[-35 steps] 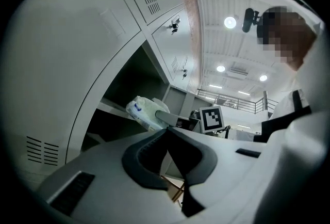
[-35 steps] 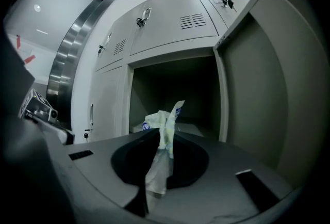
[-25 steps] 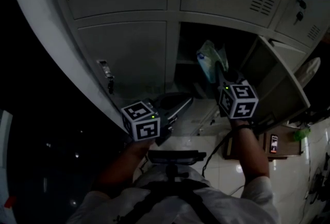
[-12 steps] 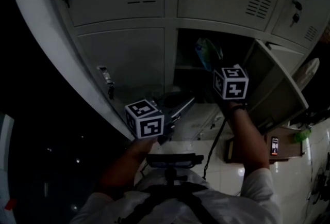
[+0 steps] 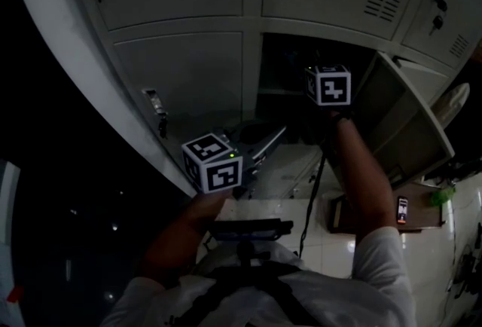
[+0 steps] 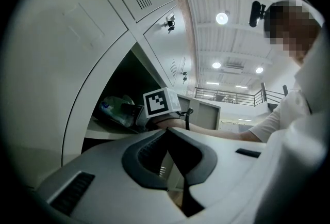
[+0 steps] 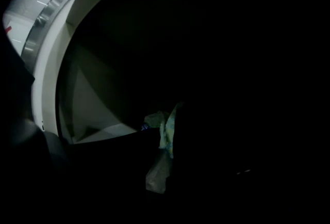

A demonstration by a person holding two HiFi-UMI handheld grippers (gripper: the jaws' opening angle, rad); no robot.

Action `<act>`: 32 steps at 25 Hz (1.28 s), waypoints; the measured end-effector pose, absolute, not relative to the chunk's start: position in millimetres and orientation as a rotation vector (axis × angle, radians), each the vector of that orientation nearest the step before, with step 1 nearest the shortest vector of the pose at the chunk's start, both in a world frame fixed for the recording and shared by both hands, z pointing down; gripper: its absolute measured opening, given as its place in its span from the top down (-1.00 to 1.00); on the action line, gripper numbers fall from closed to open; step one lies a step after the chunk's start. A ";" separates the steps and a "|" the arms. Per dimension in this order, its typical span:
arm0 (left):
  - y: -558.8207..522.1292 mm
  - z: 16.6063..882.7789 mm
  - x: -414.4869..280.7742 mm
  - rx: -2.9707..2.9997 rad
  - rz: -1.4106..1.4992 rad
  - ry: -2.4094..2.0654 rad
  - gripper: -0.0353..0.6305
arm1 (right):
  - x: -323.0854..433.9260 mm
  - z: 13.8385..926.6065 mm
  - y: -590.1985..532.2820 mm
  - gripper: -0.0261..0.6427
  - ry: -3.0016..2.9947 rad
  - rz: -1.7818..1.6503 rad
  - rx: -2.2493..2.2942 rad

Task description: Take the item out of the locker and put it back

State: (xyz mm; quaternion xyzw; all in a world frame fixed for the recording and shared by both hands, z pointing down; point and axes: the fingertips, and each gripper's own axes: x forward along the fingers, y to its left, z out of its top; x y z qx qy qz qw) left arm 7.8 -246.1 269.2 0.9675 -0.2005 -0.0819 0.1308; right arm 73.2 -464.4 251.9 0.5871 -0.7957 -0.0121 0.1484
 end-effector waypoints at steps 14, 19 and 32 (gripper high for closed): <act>-247.3 272.9 -1.6 2.793 -0.241 -0.604 0.88 | 68.8 274.8 -502.4 0.85 -2.138 -0.022 1.702; -247.0 274.7 -5.9 2.789 -0.238 -0.614 0.88 | 64.5 275.6 -506.6 0.77 -2.146 -0.022 1.686; -241.1 279.4 -10.5 2.779 -0.239 -0.624 0.88 | 62.0 256.8 -489.0 0.22 -2.234 -0.096 1.674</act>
